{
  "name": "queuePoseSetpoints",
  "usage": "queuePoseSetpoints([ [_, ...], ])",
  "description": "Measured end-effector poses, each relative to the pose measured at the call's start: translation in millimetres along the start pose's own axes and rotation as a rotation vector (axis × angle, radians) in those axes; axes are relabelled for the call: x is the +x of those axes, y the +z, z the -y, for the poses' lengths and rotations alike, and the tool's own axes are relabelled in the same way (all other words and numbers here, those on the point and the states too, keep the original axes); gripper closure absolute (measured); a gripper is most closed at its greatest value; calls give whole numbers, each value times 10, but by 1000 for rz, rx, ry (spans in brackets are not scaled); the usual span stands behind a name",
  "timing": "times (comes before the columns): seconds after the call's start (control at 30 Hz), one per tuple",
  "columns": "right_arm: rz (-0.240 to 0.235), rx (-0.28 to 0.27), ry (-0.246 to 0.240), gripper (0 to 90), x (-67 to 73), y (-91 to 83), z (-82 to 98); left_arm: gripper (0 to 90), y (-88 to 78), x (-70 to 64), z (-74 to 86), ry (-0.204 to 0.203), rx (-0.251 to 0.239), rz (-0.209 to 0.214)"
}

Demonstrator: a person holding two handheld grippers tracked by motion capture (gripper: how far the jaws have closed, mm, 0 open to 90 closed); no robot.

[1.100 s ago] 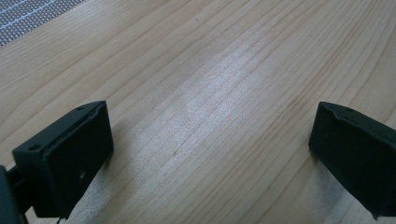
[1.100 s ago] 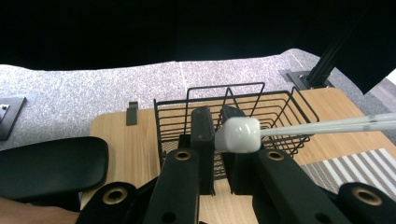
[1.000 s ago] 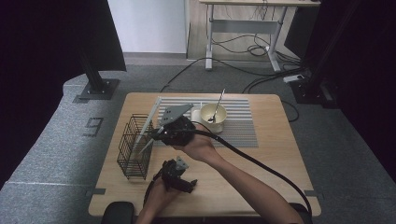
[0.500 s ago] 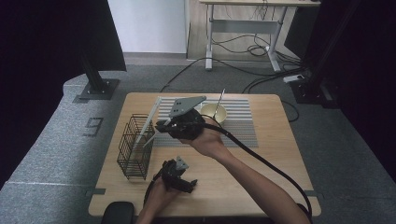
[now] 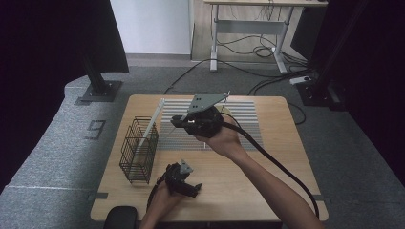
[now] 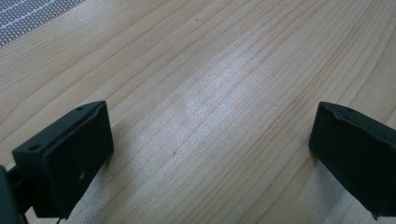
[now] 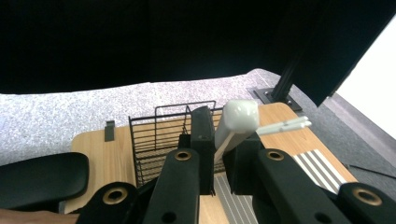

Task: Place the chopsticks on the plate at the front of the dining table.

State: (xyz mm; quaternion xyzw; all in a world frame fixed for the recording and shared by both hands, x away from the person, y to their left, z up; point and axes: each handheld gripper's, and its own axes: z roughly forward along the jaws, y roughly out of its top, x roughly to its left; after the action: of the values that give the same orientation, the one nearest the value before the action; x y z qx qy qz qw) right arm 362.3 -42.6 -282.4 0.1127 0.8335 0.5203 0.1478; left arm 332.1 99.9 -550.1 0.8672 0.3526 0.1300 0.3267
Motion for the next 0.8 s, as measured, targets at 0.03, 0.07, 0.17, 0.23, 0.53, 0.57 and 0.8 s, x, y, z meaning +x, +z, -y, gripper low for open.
queuePoseSetpoints([
  [0.03,6,0,2,837,-17,-23,15,0,0,0,0,0,0,0],
  [0.07,8,1,5,837,-26,-39,25,0,1,0,0,0,-1,0],
  [0.17,25,6,14,837,-72,-100,80,0,1,-1,1,-2,-1,0],
  [0.23,34,10,21,837,-103,-141,124,0,1,1,0,1,-1,1],
  [0.53,56,28,41,837,-173,-263,315,0,-10,17,-14,30,17,17],
  [0.57,56,30,47,837,-176,-276,348,0,-16,16,-16,39,18,13],
  [0.8,58,39,70,837,-189,-331,525,0,-99,38,-29,74,-6,-7],
])
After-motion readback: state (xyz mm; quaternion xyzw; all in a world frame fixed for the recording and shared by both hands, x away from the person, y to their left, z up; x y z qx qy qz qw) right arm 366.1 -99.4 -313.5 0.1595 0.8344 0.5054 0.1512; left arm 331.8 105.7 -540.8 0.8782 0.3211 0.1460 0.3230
